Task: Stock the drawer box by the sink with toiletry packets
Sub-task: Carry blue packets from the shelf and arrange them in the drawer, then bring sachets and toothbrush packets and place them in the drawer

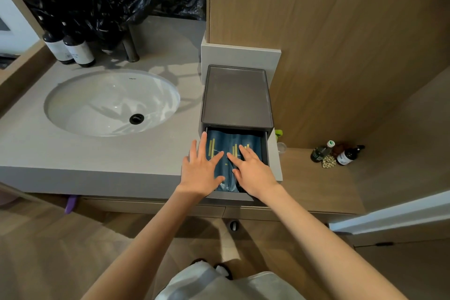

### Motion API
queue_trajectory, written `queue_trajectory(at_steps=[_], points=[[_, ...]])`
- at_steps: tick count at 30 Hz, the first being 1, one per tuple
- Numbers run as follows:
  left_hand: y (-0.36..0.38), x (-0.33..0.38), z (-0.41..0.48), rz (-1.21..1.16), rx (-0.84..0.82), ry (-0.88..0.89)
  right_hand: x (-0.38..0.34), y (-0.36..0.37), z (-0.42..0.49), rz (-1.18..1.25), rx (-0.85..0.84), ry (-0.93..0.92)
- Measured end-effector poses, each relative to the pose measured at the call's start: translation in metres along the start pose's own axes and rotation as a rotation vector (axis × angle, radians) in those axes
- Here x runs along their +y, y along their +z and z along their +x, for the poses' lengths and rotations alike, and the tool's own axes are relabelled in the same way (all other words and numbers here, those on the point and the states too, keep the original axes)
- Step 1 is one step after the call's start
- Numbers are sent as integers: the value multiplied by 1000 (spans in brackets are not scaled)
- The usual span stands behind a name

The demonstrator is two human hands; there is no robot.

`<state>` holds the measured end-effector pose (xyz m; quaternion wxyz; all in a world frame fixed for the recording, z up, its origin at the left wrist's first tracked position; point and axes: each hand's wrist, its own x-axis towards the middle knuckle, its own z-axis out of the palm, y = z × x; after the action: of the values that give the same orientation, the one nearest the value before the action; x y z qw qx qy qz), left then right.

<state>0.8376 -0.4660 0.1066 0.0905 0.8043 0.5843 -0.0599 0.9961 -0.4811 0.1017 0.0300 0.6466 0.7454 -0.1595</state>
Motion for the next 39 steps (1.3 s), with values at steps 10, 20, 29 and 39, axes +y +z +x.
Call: queue_trajectory(at_steps=[10,20,29,39], points=[[-30,-22,-30,-383,113,-63,4,-44,-25,289,220,-69],[-55,-124,-107,-1215,553,-272,-81,-66,-16,798,254,-149],[-23,-286,-204,-1306,648,-453,-256,-20,22,898,96,-219],[-18,-470,-270,-1253,586,-587,-472,18,59,887,-109,-277]])
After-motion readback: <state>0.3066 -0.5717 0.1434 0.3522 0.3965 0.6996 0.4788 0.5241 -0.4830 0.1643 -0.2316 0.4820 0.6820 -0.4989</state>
